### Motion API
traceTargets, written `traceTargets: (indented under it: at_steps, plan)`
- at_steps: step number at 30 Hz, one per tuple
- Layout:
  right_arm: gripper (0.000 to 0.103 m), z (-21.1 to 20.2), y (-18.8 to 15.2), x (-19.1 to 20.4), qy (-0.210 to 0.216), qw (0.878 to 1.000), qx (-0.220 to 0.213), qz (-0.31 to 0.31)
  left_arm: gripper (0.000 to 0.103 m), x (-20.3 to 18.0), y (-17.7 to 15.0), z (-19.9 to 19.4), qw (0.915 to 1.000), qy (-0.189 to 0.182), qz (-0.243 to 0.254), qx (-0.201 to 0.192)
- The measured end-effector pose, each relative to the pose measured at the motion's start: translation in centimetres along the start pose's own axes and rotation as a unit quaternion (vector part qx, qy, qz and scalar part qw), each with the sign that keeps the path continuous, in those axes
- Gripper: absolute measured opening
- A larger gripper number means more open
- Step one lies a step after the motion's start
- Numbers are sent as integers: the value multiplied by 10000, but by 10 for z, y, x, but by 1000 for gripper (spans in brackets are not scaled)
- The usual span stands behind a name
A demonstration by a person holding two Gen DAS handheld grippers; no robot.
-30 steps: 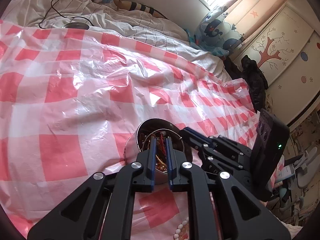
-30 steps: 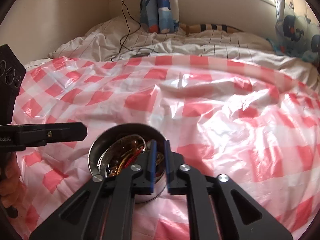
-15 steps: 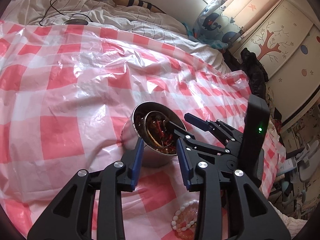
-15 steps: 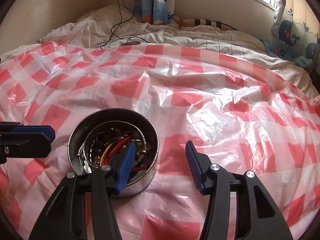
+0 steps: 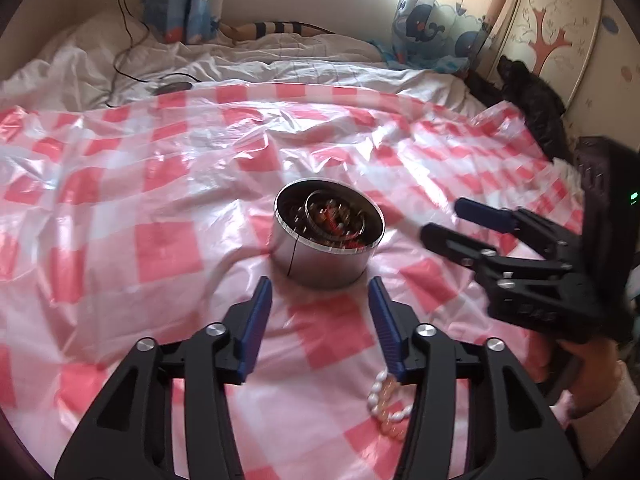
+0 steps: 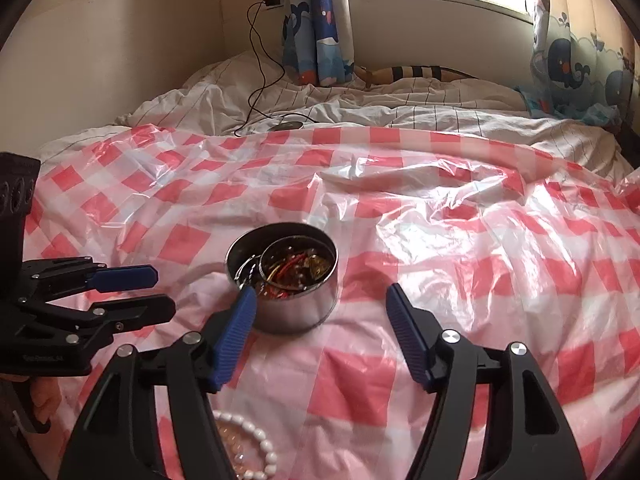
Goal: Organize jewelry
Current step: 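Move both open grippers back to the white pearl bracelet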
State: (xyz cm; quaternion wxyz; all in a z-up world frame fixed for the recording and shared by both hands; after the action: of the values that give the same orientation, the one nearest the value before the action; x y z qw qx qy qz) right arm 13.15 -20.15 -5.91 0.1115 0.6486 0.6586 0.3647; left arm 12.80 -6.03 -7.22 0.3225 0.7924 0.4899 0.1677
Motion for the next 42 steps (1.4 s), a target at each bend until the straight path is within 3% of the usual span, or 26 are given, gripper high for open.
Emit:
traceTargets:
  at_steps: [3, 9, 12, 20, 37, 42]
  plan:
    - [68, -16, -27, -2, 18, 9999, 121, 45, 54, -7, -19, -7, 9993, 317, 158, 128]
    - [68, -33, -75, -13, -27, 9988, 419, 235, 55, -26, -39, -17, 9978, 471, 432, 195]
    - [68, -31, -78, -12, 40, 9986, 435, 294, 55, -35, -43, -16, 9969, 475, 595, 216]
    - [53, -21, -90, 1, 118, 9979, 635, 29, 56, -44, -48, -16, 9938, 595, 897, 271]
    - [49, -2, -104, 2, 32, 9948, 1017, -101, 61, -53, -48, -12, 9899, 694, 1205, 281]
    - [30, 0, -108, 4, -22, 9937, 1098, -232, 62, -53, -48, -12, 9899, 703, 1199, 289]
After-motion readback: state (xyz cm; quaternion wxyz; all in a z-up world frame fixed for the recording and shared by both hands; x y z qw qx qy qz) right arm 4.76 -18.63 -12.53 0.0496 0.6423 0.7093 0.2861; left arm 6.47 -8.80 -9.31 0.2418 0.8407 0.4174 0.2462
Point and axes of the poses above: each gripper's, at about its wrist camera, not at the fingertips, and z roughly the way its jaws point, x to its left, y to its top, the point moved 7 cm from there along z, roughly the way its jaws point, and after that the axes turned 12 degrees about z, right-handed, at the moved point
